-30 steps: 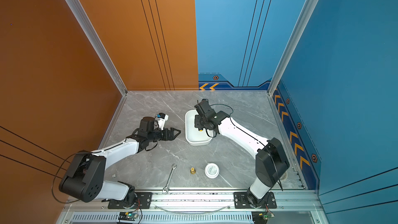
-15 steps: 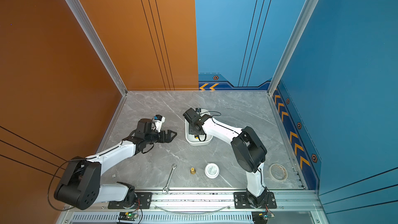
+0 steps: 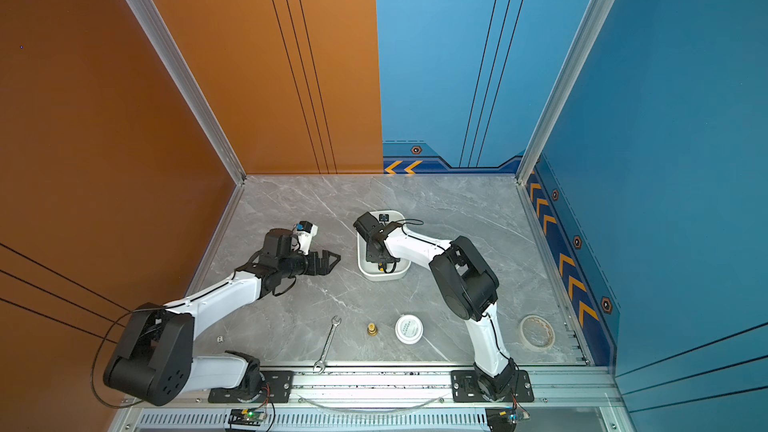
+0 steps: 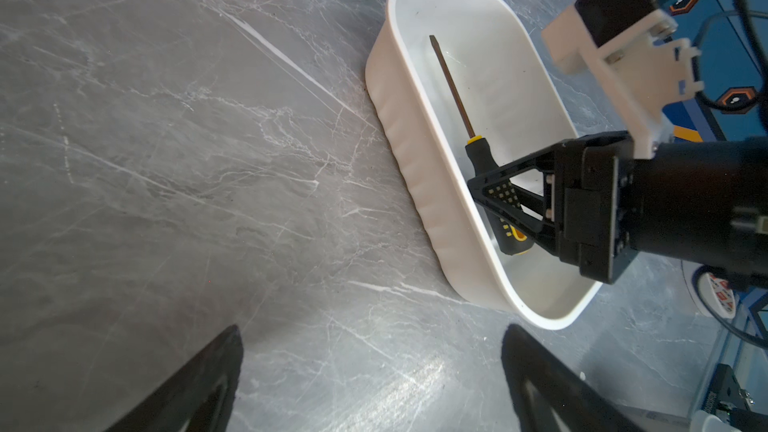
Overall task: Put the screwdriver in the bin
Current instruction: 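Carry the screwdriver over the white bin and lower it inside with the right gripper, then open the right gripper to release the screwdriver into the bin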
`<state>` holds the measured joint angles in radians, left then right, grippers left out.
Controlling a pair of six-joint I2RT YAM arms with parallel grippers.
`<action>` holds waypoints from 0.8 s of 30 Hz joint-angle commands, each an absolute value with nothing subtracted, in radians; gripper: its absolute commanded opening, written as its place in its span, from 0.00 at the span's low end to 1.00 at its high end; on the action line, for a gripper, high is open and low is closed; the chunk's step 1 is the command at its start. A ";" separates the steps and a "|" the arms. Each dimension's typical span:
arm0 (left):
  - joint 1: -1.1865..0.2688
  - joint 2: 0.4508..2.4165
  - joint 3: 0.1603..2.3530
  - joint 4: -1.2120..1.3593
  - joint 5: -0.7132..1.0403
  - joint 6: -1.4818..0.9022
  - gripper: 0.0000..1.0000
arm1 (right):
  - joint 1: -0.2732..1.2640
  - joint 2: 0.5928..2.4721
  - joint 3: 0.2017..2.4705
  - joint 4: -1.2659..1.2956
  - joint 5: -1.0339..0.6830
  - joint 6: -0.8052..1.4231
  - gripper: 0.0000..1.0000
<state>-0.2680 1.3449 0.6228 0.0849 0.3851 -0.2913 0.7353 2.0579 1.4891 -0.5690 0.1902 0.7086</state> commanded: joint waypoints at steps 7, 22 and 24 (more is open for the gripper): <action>-0.259 1.350 0.616 0.074 0.376 -0.272 0.98 | 0.726 2.111 1.530 -0.591 0.213 0.719 0.26; -0.255 1.297 0.650 -0.002 0.316 -0.255 0.98 | 0.723 1.913 1.519 -0.646 0.173 0.634 0.59; -0.248 1.267 0.662 -0.038 0.284 -0.243 0.98 | 0.724 1.836 1.513 -0.669 0.165 0.597 0.61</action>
<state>-0.2619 1.3193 0.6254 0.0227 0.3424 -0.2764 0.7261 1.9816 1.5108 -0.6102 0.1776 0.6575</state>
